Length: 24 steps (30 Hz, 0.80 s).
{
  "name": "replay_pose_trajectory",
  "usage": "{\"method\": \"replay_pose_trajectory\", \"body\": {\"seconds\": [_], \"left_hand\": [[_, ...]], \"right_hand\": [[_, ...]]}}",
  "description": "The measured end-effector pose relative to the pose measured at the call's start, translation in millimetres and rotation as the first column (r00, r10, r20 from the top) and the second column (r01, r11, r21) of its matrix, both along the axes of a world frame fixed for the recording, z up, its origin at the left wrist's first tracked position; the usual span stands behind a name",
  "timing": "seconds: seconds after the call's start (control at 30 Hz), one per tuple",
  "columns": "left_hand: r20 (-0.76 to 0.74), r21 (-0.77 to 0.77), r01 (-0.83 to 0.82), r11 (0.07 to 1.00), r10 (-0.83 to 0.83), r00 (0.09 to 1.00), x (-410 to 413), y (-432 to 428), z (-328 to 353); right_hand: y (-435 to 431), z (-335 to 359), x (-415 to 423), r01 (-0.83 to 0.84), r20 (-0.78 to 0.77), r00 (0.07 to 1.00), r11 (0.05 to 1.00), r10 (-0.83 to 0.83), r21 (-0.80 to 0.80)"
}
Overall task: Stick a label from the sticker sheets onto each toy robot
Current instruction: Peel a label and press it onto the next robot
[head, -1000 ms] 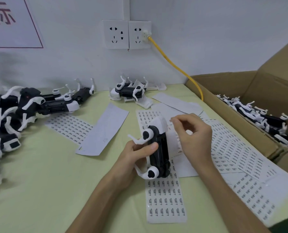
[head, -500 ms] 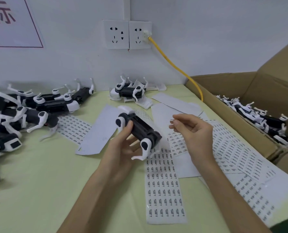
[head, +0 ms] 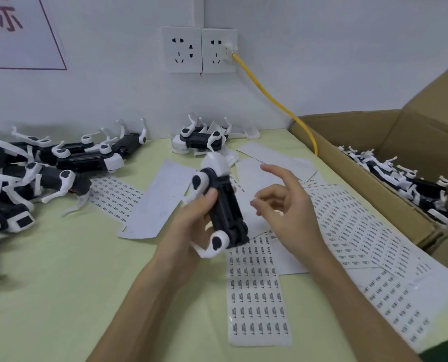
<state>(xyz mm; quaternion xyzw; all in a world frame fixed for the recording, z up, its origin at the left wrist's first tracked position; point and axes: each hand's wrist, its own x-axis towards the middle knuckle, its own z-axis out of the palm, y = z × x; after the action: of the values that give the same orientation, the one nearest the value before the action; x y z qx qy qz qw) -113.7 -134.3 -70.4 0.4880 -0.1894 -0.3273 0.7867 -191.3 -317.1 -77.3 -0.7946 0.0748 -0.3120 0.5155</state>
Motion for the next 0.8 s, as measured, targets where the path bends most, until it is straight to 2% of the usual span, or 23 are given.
{"method": "replay_pose_trajectory", "body": {"seconds": [0.07, 0.27, 0.47, 0.53, 0.63, 0.73, 0.8], "left_hand": [[0.092, 0.056, 0.067, 0.996, -0.072, 0.993, -2, -1, 0], [0.177, 0.142, 0.071, 0.987, -0.096, 0.979, -5, -3, -4], [0.241, 0.187, 0.051, 0.981, -0.096, 0.966, -6, -3, -7], [0.221, 0.161, 0.051, 0.986, -0.087, 0.971, -6, -4, -7], [0.116, 0.056, 0.085, 0.995, -0.091, 0.989, -8, -6, -7], [0.058, -0.022, 0.123, 0.992, -0.121, 0.991, -16, -11, -8], [0.048, -0.012, 0.094, 0.995, -0.093, 0.994, -20, -14, -10]], "right_hand": [[2, -2, 0, -0.021, -0.031, 0.999, 0.996, 0.018, -0.09], [1, -3, -1, -0.047, -0.072, 0.997, 0.972, 0.031, -0.231], [0, -4, 0, 0.068, -0.049, 0.995, 0.967, -0.082, -0.246], [2, -3, 0, 0.118, -0.038, 0.991, 0.979, -0.126, -0.165], [5, 1, 2, 0.184, -0.097, 0.979, 0.981, -0.177, 0.067], [7, 0, 5, 0.144, -0.106, 0.987, 0.952, -0.12, 0.269], [8, -1, 5, 0.122, -0.096, 0.991, 0.931, -0.094, 0.344]]}}
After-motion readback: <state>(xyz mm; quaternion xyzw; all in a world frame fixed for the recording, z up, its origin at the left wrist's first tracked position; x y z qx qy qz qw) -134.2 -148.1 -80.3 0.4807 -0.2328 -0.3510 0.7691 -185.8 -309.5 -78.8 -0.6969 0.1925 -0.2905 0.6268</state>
